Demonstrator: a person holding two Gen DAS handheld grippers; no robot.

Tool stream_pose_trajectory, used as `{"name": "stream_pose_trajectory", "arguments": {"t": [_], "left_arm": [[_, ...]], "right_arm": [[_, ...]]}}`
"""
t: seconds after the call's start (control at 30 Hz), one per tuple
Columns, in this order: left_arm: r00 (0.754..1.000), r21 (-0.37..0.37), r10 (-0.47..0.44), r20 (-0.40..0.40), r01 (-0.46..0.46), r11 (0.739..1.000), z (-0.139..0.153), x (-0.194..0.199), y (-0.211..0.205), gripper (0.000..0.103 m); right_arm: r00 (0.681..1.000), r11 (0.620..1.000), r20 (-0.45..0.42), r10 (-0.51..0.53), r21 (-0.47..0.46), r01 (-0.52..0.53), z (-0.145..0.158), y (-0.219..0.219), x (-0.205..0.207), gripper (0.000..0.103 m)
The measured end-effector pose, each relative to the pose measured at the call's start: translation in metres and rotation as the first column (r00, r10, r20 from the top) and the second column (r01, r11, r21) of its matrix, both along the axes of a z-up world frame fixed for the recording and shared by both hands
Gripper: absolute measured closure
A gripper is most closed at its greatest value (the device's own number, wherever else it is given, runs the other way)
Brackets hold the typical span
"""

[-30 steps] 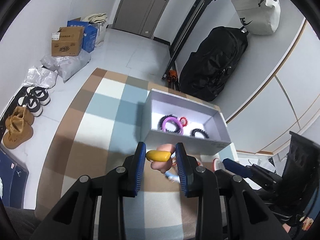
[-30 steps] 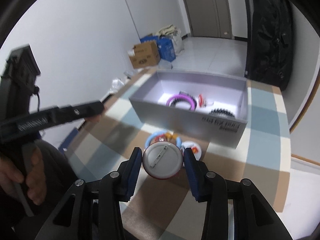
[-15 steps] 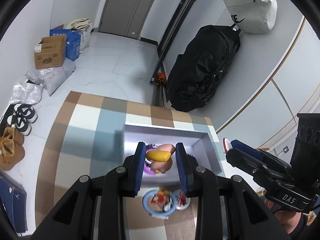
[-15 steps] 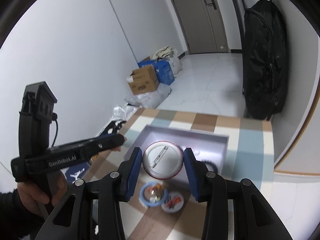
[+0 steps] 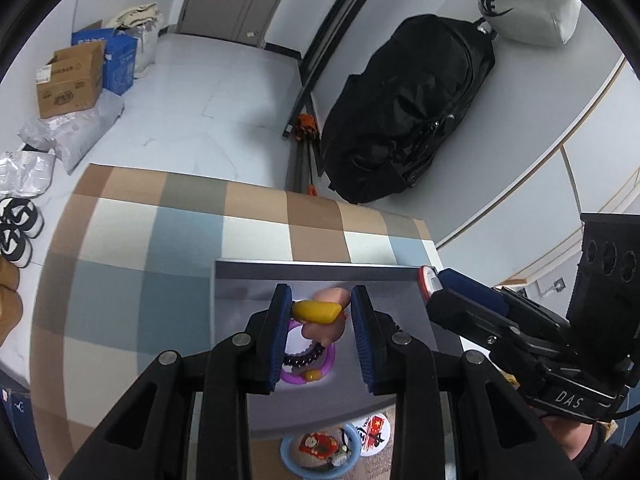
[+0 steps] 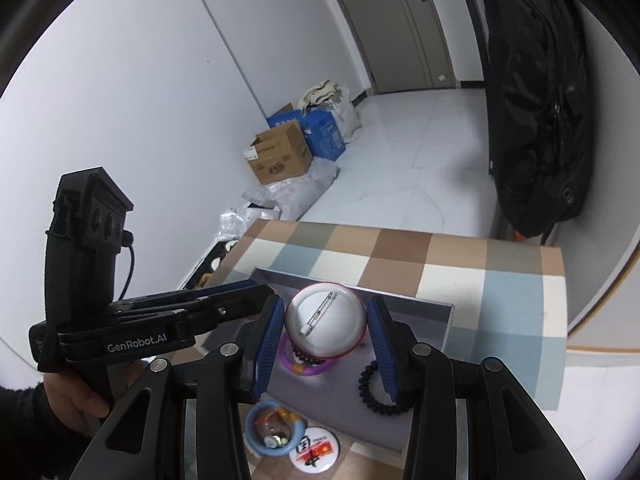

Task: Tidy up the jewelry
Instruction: 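Carry the pacifier charm and white badge over the box and lower them in, then open both grippers and withdraw them from the box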

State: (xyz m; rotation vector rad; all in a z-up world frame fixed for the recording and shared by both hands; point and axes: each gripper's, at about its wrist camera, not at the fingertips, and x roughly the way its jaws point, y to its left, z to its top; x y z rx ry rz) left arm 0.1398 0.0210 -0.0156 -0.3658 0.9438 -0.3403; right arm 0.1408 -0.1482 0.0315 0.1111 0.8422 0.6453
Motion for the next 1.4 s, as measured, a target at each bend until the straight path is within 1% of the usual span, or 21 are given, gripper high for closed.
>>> {"name": "stream_pose_trajectory", "arguments": {"t": [0.1,0.2,0.33,0.5,0.57,0.6,0.63,0.67,0.7,0.73,0.8,0.87,0.93,1.0,1.07,1.13,1.23,1.3,1.33,1.4], "left_arm": [[1.000,-0.005,-0.027,-0.014,0.027,1.000,-0.005,0.006,-0.003,0.078],[0.999,-0.012,-0.033,-0.028,0.032,0.999,-0.008,0.009,-0.005,0.078],[0.999,-0.009,-0.026,-0.025,0.026,1.000,-0.007,0.009,-0.004,0.078],[1.000,-0.031,-0.018,-0.012,0.018,0.999,-0.006,0.008,-0.002,0.078],[1.000,-0.046,-0.021,-0.012,0.020,0.999,-0.006,0.010,-0.004,0.075],[1.000,-0.050,-0.025,-0.012,0.025,0.998,-0.005,0.010,-0.004,0.071],[1.000,-0.051,-0.030,-0.004,0.030,0.998,-0.004,0.010,-0.005,0.069],[1.000,-0.045,-0.030,0.005,0.031,0.999,-0.002,0.010,-0.006,0.065],[0.999,-0.040,-0.029,0.013,0.029,0.999,-0.001,0.009,-0.006,0.063],[0.999,-0.039,-0.027,0.023,0.028,0.999,0.000,0.008,-0.006,0.062],[0.999,-0.031,-0.020,0.040,0.021,0.999,0.004,0.005,-0.005,0.061],[0.999,-0.009,-0.010,0.047,0.011,1.000,0.004,0.004,-0.006,0.061],[0.999,0.025,0.007,0.037,-0.008,1.000,0.005,0.002,-0.006,0.061],[0.999,0.048,0.028,0.029,-0.030,0.998,0.005,0.002,-0.007,0.061],[0.998,0.065,0.043,0.039,-0.045,0.997,0.008,-0.001,-0.007,0.060],[0.997,0.093,0.061,0.050,-0.065,0.994,0.011,-0.008,-0.008,0.060],[0.994,0.107,0.085,0.067,-0.092,0.990,0.017,-0.020,-0.007,0.059],[0.992,0.108,0.101,0.079,-0.109,0.988,0.019,-0.028,-0.007,0.044],[0.990,0.110,0.108,0.087,-0.117,0.987,0.021,-0.032,-0.007,0.042],[0.987,0.126,0.118,0.109,-0.131,0.983,0.025,-0.040,-0.009,0.040]], "right_arm": [[1.000,1.000,-0.012,-0.003,0.007,0.003,-0.006,-0.003,0.005,0.061],[0.999,1.000,-0.041,-0.019,0.010,0.019,-0.012,-0.006,0.010,0.061],[0.998,0.999,-0.057,-0.030,0.013,0.030,-0.015,-0.009,0.012,0.061],[0.996,0.999,-0.083,-0.039,0.019,0.041,-0.020,-0.010,0.015,0.060],[0.996,0.999,-0.082,-0.045,0.024,0.047,-0.019,-0.011,0.015,0.059],[0.996,0.998,-0.076,-0.045,0.029,0.048,-0.018,-0.011,0.015,0.059],[0.997,0.998,-0.064,-0.049,0.026,0.051,-0.016,-0.011,0.014,0.057],[0.997,0.998,-0.053,-0.053,0.024,0.054,-0.015,-0.012,0.012,0.048],[0.997,0.998,-0.037,-0.060,0.029,0.061,-0.012,-0.014,0.009,0.043],[0.998,0.997,-0.023,-0.064,0.037,0.065,-0.010,-0.016,0.007,0.038],[0.997,0.996,0.007,-0.078,0.041,0.078,-0.004,-0.020,0.002,0.035],[0.994,0.994,0.028,-0.102,0.038,0.101,-0.001,-0.024,-0.001,0.024],[0.993,0.992,0.030,-0.117,0.042,0.115,0.000,-0.027,-0.003,0.020],[0.992,0.991,0.030,-0.124,0.042,0.123,0.000,-0.029,-0.005,0.019],[0.991,0.991,0.034,-0.130,0.037,0.129,0.000,-0.030,-0.007,0.014],[0.990,0.990,0.042,-0.136,0.035,0.135,0.000,-0.032,-0.012,0.011],[0.989,0.989,0.050,-0.142,0.046,0.140,0.002,-0.035,-0.020,0.005],[0.987,0.988,0.064,-0.146,0.053,0.142,0.005,-0.036,-0.025,0.003],[0.986,0.988,0.075,-0.146,0.055,0.142,0.007,-0.037,-0.030,0.000],[0.985,0.988,0.092,-0.146,0.055,0.141,0.009,-0.038,-0.038,0.000]]}}
